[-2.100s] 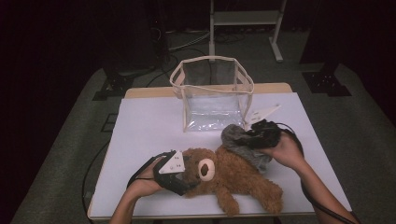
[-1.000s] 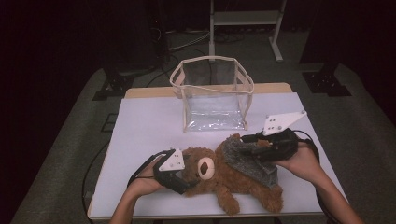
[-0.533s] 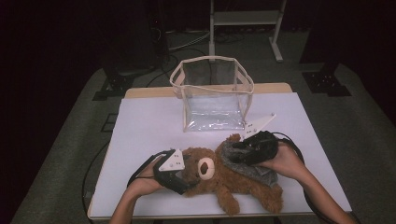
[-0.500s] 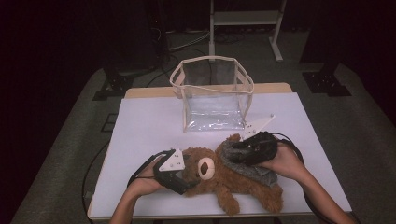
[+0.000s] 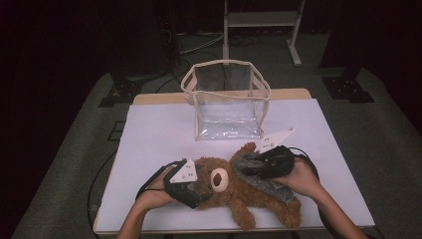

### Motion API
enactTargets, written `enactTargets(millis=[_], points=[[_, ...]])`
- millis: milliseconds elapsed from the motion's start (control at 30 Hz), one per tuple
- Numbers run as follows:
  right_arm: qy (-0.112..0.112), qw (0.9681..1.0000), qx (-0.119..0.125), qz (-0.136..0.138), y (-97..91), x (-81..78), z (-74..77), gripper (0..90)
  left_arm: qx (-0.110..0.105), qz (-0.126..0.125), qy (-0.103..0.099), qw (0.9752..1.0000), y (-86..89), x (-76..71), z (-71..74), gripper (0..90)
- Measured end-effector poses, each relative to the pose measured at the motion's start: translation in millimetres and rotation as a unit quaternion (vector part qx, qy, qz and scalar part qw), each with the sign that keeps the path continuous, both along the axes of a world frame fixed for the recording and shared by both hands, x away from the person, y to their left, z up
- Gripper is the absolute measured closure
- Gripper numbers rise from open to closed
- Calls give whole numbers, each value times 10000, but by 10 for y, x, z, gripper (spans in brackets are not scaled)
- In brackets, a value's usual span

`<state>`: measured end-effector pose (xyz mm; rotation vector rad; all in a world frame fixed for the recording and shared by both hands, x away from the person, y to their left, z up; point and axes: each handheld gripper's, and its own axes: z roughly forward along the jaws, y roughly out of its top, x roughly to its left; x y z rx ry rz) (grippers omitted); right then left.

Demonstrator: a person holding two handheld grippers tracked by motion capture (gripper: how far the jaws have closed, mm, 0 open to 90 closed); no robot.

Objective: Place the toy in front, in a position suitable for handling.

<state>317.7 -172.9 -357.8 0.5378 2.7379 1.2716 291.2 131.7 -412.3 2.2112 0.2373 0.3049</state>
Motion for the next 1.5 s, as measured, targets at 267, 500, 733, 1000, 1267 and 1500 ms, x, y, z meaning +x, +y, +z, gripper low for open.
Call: enactTargets(millis=[267,500,733,1000,1267,1500], points=[[-121,9966,402,-715,-595,-162,-30,688,-13,69,33,10000,2,14,1,111],[67,9917,750,-1041,-860,-331,-179,688,-67,190,47,9998,-17,43,-9,120],[-73,9959,827,-353,-384,-446,-84,684,-105,242,31,9996,-15,51,-13,126],[-324,9955,705,-551,-415,-487,-220,693,-113,147,-63,9998,40,35,60,105],[-344,9947,657,-718,-631,-492,-264,693,-91,54,59,9999,138,40,56,246],[-231,9921,709,-1008,-792,-431,-330,693,-95,117,137,9998,19,17,-22,298]])
